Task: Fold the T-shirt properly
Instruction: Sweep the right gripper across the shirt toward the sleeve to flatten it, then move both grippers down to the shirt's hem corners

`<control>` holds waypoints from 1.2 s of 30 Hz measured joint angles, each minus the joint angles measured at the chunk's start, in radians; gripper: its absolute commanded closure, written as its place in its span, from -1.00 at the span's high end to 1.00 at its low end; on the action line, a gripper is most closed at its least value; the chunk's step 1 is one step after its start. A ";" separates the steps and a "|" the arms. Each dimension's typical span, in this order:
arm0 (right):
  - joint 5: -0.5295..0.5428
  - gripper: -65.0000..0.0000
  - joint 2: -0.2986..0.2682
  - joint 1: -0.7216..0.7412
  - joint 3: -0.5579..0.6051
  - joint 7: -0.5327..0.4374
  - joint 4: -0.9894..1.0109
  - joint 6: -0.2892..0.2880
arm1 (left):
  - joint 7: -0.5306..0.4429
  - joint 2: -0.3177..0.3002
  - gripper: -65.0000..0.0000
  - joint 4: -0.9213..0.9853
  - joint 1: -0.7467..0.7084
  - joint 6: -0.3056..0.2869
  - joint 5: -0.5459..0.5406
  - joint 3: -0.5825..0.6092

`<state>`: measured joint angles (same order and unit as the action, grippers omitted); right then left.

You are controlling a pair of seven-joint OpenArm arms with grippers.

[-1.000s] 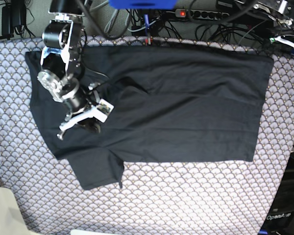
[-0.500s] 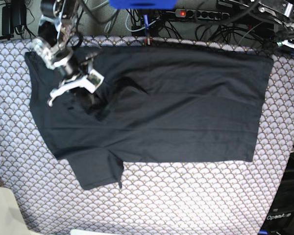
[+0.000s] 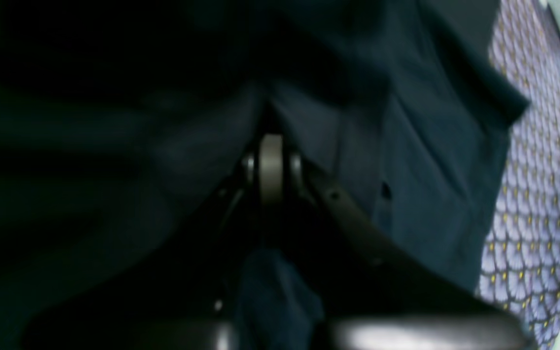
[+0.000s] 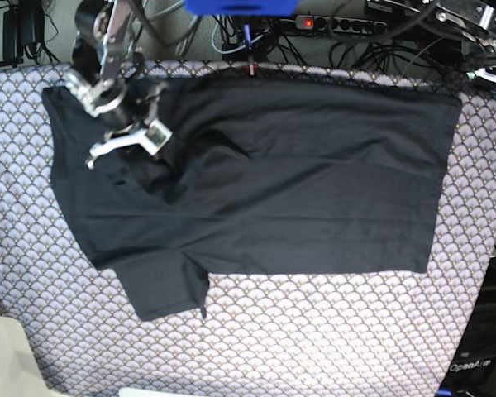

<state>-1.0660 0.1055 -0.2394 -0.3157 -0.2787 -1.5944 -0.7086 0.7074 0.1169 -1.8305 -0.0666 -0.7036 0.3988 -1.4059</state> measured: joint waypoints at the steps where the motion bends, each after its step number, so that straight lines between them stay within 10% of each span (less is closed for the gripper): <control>1: -0.002 -1.00 -0.006 0.022 -0.009 -0.002 0.023 -0.001 | 0.000 0.000 -0.26 0.000 0.001 0.000 0.002 0.000; 13: -0.003 -1.00 -0.061 0.275 -0.097 -0.003 0.050 -0.001 | 0.000 0.000 -0.26 0.000 0.002 0.000 0.001 0.002; 24: -0.003 -1.00 0.061 0.338 -0.227 0.018 -0.114 -0.001 | 0.023 -0.128 -0.26 0.077 0.248 0.003 0.060 0.098; 36: 0.146 -1.00 -0.013 0.791 -0.395 0.660 0.111 0.002 | 0.009 -0.181 -0.26 0.292 0.430 0.005 0.126 0.510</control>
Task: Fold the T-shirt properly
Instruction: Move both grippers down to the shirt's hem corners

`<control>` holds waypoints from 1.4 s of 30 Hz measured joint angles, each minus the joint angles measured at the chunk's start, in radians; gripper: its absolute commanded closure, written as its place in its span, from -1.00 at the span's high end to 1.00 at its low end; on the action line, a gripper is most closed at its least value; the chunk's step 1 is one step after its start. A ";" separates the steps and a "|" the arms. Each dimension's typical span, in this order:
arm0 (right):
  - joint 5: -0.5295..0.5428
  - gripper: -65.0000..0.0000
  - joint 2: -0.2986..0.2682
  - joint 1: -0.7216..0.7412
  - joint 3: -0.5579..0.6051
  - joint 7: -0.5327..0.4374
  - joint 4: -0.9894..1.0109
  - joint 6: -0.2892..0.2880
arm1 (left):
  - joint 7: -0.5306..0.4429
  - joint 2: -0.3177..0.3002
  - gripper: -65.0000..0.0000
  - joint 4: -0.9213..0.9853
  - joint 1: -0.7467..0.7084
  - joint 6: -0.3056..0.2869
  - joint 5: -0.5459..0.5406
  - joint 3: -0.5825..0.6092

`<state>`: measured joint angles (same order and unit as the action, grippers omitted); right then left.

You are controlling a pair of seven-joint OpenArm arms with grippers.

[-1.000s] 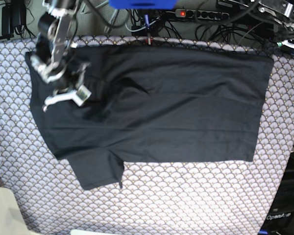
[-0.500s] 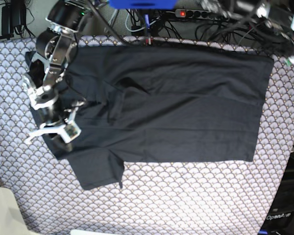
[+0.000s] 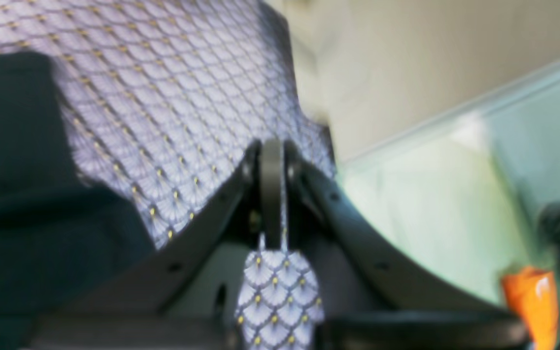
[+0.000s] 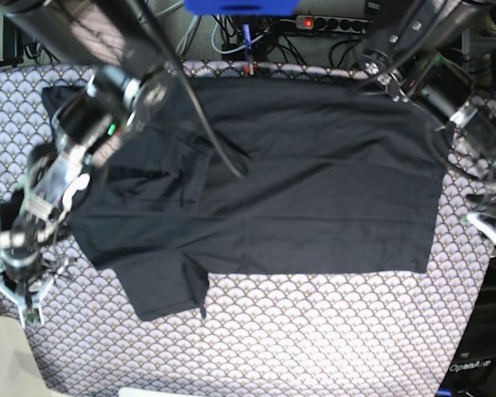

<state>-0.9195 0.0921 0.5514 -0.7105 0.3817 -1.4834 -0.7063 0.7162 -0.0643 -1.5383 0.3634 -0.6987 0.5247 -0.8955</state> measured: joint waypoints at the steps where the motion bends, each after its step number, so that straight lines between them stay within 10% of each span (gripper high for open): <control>1: 0.024 -0.99 -0.012 0.021 -0.003 0.061 0.046 0.002 | 0.000 0.002 -0.26 0.014 -0.002 -0.001 -0.001 0.040; 5: 0.140 -0.82 -0.053 0.085 -0.007 0.281 0.224 0.002 | -0.042 0.016 -0.26 0.131 0.005 -0.005 -0.078 0.179; 12: 0.278 -0.50 -0.054 0.082 0.002 0.373 0.372 0.003 | -0.112 -0.021 -0.25 0.404 0.002 0.250 -0.140 0.234; 26: 0.292 -0.34 -0.135 0.130 0.034 0.359 0.581 0.003 | -0.182 -0.050 -0.25 0.501 0.021 0.254 -0.223 0.235; 33: 0.294 0.16 -0.177 0.146 0.106 0.349 0.581 0.004 | -0.193 -0.074 -0.25 0.571 0.087 0.260 -0.221 0.238; 42: 0.296 0.17 -0.181 0.146 0.102 0.260 0.581 0.003 | -0.233 -0.092 0.15 0.624 0.095 0.257 -0.223 0.240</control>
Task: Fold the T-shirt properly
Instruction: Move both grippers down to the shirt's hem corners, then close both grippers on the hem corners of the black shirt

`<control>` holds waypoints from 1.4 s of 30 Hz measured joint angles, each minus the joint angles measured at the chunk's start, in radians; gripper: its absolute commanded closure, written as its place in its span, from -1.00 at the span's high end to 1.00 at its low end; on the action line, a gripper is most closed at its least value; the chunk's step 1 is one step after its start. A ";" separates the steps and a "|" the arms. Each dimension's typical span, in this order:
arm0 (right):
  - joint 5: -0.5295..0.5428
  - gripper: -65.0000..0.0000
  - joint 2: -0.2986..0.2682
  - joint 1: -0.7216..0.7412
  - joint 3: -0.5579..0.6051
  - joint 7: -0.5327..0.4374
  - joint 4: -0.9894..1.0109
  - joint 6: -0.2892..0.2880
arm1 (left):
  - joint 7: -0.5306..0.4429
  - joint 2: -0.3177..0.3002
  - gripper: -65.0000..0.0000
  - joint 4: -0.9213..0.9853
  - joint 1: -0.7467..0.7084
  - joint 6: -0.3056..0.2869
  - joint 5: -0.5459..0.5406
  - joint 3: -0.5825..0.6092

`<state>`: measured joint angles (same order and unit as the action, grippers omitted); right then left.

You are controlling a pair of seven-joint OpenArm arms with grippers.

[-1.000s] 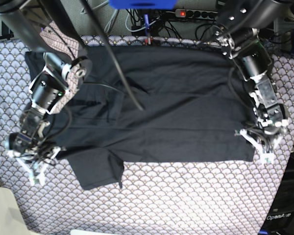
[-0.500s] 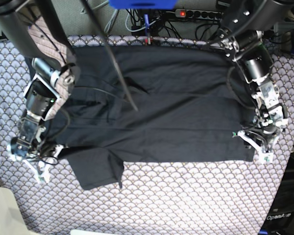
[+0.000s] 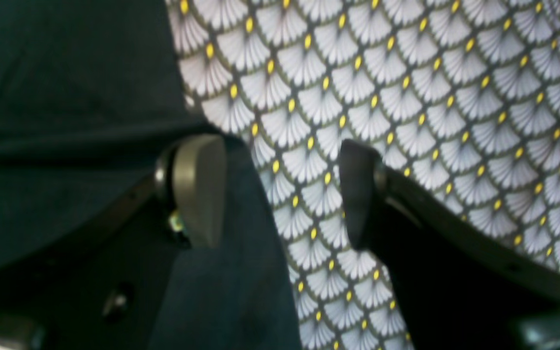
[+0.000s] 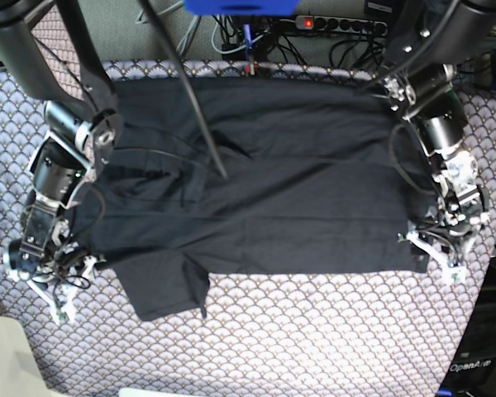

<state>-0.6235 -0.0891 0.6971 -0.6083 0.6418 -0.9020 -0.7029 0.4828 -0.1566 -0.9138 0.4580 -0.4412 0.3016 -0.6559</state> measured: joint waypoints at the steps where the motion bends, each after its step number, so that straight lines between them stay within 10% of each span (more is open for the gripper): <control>1: 0.000 0.17 0.001 0.000 0.000 -0.004 0.000 0.000 | -0.016 0.003 0.15 0.000 0.001 0.000 0.002 0.000; 27: -0.008 0.17 -0.128 -0.019 -0.064 -0.287 0.311 0.000 | -0.029 -0.016 0.15 -0.026 -0.009 -0.003 0.004 -0.002; 42: -0.004 0.15 -0.086 -0.026 -0.063 -0.322 0.318 0.001 | -0.031 -0.021 0.15 -0.068 -0.011 -0.003 0.004 -0.003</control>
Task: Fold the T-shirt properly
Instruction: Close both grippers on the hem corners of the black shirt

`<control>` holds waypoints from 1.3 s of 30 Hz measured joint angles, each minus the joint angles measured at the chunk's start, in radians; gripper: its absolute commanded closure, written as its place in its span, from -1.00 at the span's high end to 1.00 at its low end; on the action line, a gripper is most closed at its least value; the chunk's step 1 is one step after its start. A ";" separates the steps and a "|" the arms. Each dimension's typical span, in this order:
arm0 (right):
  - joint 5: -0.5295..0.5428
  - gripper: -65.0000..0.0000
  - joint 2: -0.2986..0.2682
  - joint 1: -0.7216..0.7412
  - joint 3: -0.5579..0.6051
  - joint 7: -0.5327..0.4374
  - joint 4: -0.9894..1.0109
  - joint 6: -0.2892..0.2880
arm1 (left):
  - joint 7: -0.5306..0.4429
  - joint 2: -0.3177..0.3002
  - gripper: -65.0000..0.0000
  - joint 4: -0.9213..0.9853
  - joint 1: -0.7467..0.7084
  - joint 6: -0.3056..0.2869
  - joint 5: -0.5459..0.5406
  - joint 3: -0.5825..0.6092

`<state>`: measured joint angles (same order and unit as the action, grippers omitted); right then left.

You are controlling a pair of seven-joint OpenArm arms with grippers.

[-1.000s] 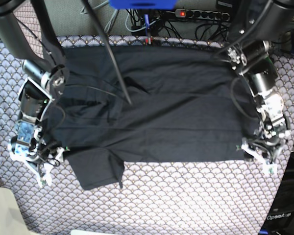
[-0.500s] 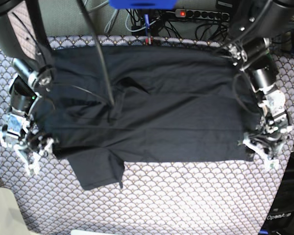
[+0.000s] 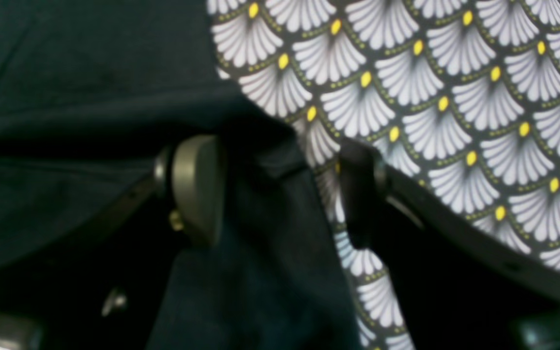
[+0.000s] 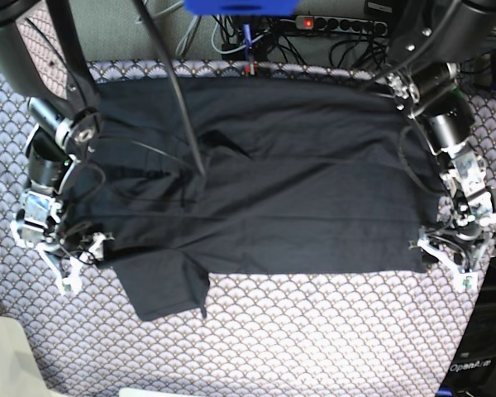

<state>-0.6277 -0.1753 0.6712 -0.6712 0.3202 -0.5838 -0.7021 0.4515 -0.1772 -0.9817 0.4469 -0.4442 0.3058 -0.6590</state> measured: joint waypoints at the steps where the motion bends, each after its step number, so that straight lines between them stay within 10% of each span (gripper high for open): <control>1: 0.000 0.13 0.002 -0.001 0.000 -0.002 0.000 0.000 | 0.000 0.000 0.15 0.001 0.000 0.000 0.000 0.000; 10: 0.011 -0.98 0.005 -0.027 0.006 -0.056 -0.003 0.000 | -0.008 0.000 0.15 0.005 0.003 0.000 0.000 0.002; 39: 0.016 -1.00 0.004 -0.040 0.010 -0.071 -0.005 0.000 | -0.290 -0.021 0.15 0.461 0.119 0.150 0.000 0.006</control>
<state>-0.6121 -0.1715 0.6312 -0.6617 0.2489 -0.5892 -0.7017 0.1612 -0.1986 -0.5205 0.5663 -0.2939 0.3058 -0.6525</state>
